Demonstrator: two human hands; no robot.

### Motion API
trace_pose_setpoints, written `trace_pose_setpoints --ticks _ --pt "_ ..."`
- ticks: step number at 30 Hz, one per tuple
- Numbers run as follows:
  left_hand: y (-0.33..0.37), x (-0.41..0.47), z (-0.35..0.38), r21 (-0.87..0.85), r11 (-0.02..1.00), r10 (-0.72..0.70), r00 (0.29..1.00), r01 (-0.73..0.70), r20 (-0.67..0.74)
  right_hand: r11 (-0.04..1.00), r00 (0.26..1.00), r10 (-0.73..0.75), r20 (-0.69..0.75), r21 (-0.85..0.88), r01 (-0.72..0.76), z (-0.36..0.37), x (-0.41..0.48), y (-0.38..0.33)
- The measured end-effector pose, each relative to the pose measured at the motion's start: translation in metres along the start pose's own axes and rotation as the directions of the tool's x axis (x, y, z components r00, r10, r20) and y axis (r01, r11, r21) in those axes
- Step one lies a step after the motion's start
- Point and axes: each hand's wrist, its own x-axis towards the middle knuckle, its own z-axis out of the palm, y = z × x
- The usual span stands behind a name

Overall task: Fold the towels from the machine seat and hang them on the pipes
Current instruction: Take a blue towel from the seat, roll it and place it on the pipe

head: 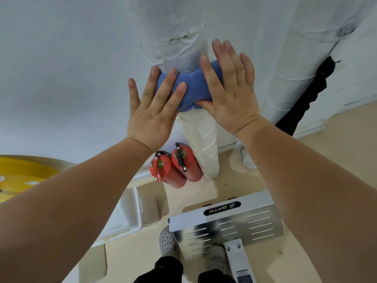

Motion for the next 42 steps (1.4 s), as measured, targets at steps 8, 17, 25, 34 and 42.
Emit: trace_pose_setpoints --ticks 8,17,25,34,42 --pt "0.013 -0.003 -0.007 -0.037 0.996 -0.076 0.995 0.079 0.065 0.999 0.985 0.044 0.168 0.016 -0.048 -0.009 -0.007 -0.004" --pt "0.034 0.01 -0.021 -0.102 0.967 -0.228 0.971 0.234 0.068 0.992 0.947 0.08 0.312 0.065 -0.106 -0.017 -0.007 -0.005" --pt "0.043 0.007 -0.007 -0.115 0.935 -0.328 0.941 0.336 0.085 0.984 0.925 0.101 0.367 0.1 -0.147 -0.022 -0.004 -0.004" --pt "0.039 0.01 -0.038 0.0 0.962 -0.264 0.925 0.274 0.273 0.986 0.887 0.138 0.442 0.027 -0.167 -0.043 -0.005 -0.016" --pt "0.041 0.017 -0.074 0.067 0.966 -0.254 0.868 0.249 0.427 0.986 0.822 0.149 0.55 -0.024 -0.163 -0.075 -0.002 -0.018"
